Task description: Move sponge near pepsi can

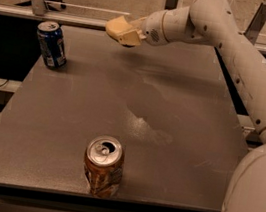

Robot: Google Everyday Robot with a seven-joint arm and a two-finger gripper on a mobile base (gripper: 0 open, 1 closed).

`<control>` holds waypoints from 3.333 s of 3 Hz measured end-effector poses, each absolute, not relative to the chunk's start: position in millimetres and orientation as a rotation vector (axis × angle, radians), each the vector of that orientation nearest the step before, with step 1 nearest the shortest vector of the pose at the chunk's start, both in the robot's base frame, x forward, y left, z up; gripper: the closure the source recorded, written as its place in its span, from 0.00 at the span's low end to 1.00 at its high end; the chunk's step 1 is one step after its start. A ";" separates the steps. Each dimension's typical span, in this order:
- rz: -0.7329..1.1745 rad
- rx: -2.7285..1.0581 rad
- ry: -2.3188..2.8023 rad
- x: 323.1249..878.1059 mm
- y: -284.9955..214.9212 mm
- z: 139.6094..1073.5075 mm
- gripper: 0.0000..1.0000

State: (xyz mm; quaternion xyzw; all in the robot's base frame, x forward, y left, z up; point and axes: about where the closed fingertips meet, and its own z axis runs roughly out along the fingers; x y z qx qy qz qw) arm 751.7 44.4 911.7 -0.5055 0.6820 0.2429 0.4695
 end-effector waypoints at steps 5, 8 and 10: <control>0.855 -1.663 1.635 674.8 121.3 848.3 0.59; 0.888 -1.703 1.626 666.1 127.8 844.4 0.00; 0.813 -1.590 1.671 693.2 91.1 858.6 0.00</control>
Offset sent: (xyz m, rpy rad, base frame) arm -0.0826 0.0964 -0.0301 -0.0649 0.1010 0.4476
